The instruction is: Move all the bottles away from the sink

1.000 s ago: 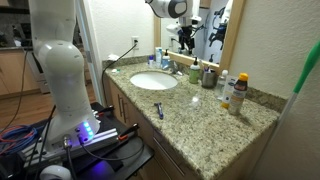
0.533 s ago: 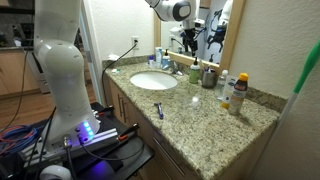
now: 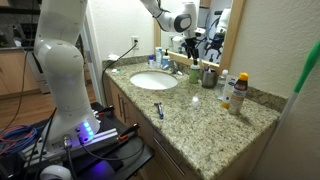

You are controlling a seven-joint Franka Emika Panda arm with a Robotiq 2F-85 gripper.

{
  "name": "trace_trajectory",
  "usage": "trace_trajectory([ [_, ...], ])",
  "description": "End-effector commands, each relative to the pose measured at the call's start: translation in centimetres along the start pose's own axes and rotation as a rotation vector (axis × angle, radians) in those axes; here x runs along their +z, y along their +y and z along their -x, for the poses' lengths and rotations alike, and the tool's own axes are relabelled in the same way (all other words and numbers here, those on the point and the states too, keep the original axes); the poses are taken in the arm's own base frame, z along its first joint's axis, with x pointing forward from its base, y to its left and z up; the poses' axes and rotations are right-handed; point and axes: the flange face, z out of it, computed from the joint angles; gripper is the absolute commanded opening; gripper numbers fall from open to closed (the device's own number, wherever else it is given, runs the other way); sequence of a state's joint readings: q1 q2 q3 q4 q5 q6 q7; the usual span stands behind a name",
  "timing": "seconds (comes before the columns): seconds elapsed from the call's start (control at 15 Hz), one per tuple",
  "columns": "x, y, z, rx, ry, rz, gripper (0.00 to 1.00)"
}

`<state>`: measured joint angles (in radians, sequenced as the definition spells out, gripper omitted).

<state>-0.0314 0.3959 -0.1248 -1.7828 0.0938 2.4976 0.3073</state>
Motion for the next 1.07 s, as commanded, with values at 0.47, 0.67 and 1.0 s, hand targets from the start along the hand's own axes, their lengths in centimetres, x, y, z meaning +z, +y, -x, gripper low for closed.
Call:
trace_trajectory([
  [0.47, 2.8, 0.4, -0.8, 0.039, 0.075, 0.016, 1.00],
  [0.67, 2.6, 0.4, -1.1, 0.041, 0.105, 0.013, 1.00],
  [1.0, 2.2, 0.2, -1.0, 0.021, 0.124, 0.014, 0.74],
])
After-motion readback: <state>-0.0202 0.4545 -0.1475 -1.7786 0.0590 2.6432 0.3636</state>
